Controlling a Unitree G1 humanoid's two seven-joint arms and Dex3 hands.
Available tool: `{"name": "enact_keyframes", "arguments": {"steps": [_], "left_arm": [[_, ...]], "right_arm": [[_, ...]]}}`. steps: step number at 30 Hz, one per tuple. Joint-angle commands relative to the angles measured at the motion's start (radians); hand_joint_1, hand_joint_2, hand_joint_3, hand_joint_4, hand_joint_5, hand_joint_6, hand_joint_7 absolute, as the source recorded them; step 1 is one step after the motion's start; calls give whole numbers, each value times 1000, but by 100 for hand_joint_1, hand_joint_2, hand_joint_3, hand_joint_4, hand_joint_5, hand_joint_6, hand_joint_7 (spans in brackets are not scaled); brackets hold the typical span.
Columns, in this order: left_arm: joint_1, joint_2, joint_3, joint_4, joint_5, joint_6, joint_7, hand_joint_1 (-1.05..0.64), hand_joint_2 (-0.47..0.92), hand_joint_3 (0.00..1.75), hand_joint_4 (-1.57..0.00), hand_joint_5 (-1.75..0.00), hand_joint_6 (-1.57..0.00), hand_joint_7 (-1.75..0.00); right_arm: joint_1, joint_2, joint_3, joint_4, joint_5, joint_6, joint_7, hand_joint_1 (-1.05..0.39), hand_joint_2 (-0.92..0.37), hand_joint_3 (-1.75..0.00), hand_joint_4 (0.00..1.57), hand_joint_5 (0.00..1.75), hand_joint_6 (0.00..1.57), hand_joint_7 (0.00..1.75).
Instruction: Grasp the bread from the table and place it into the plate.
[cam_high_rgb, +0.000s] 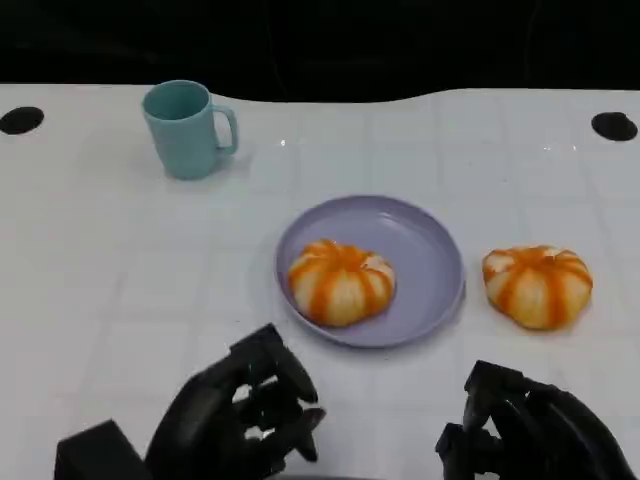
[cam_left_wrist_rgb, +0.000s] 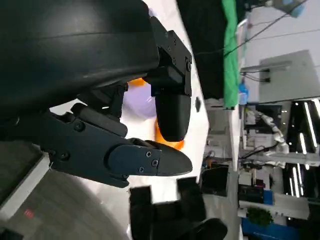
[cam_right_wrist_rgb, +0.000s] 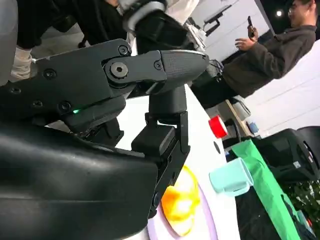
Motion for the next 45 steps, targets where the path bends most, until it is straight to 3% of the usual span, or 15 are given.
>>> {"name": "enact_keyframes", "arguments": {"steps": [1, 45], "left_arm": [[34, -14, 6, -24, -29, 11, -36, -60, 92, 36, -69, -175, -41, -175], [30, -54, 84, 33, -80, 10, -169, -57, 92, 33, -67, -175, -46, -168]], "right_arm": [[2, -19, -13, -5, 3, 0, 0, -72, -92, -21, 88, 161, 78, 138], [18, -28, -13, -8, -13, -18, -3, -73, -92, -26, 88, 163, 79, 141]]}}
